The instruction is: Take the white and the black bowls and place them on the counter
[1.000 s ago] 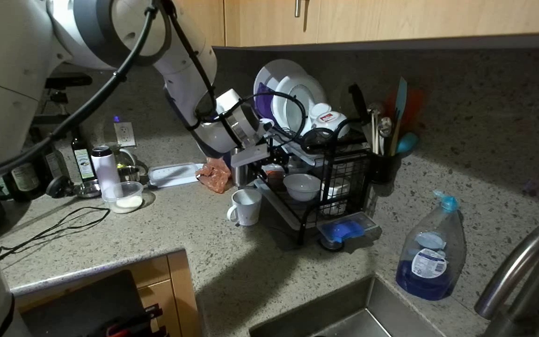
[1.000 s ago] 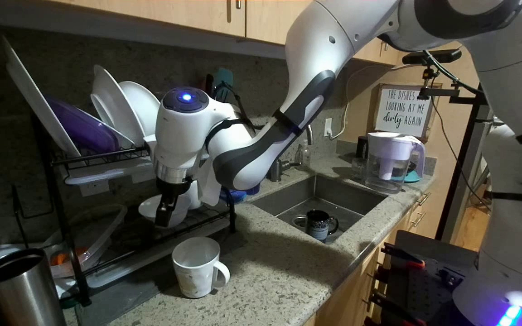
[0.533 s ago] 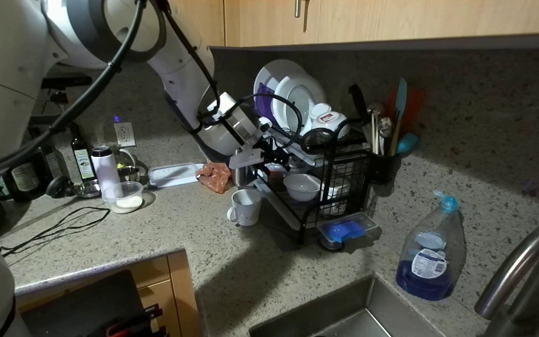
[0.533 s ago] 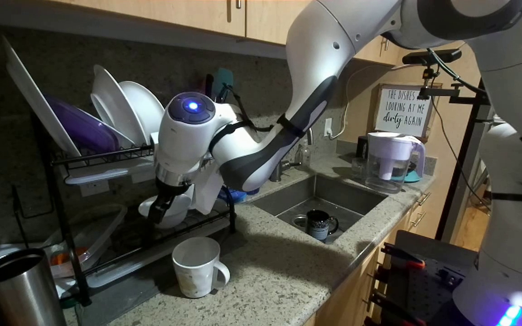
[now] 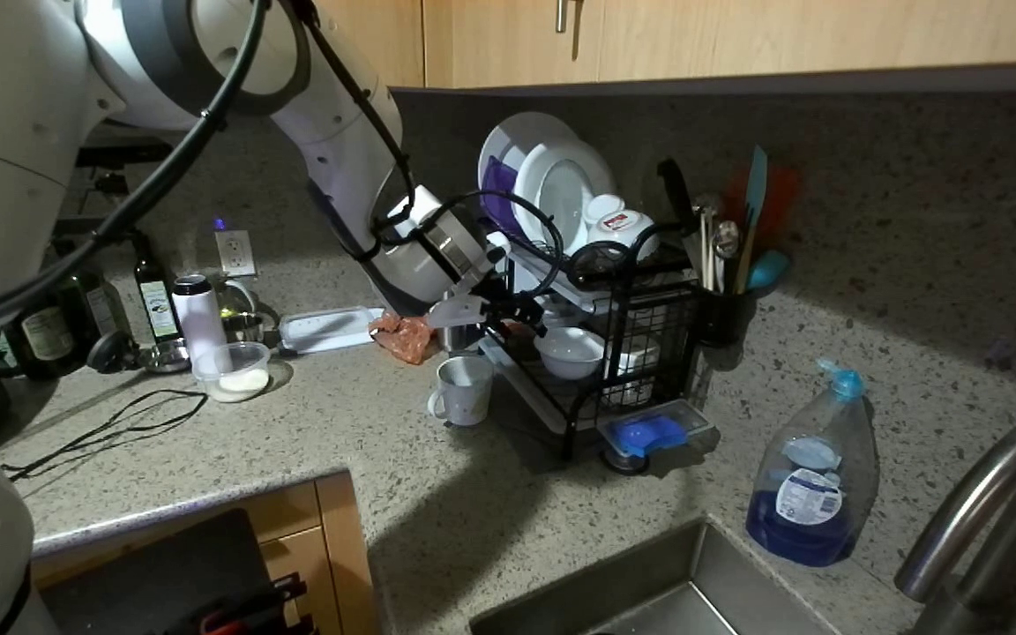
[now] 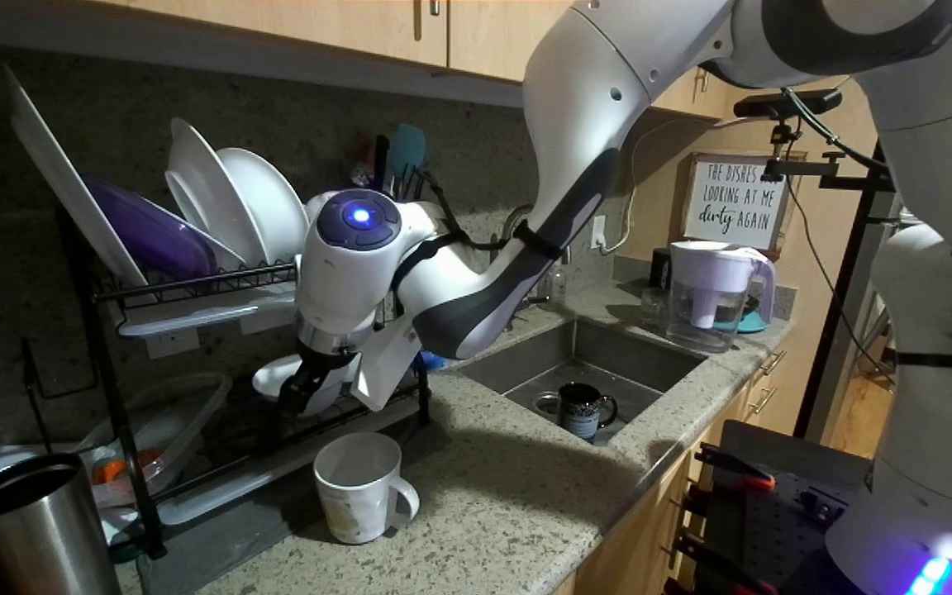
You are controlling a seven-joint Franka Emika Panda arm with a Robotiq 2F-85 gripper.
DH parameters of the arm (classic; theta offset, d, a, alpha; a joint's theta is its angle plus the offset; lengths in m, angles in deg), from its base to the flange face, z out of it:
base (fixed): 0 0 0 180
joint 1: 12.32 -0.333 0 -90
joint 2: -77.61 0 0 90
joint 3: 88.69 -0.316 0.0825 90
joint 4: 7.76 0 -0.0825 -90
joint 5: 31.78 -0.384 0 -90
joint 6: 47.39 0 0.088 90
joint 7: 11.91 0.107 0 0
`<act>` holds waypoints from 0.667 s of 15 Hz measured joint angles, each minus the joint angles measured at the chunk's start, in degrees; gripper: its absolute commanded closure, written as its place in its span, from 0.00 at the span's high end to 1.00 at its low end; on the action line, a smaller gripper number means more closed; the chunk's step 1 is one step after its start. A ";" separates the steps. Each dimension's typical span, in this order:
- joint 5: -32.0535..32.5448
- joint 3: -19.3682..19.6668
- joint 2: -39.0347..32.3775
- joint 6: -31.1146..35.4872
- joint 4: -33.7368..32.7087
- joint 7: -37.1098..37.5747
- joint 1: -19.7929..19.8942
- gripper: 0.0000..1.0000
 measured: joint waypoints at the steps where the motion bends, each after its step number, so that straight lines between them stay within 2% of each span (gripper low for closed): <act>1: 0.00 0.15 -0.28 0.00 0.00 0.06 0.07 1.00; 10: -0.01 -2.37 -4.49 -0.13 -2.82 0.01 3.38 1.00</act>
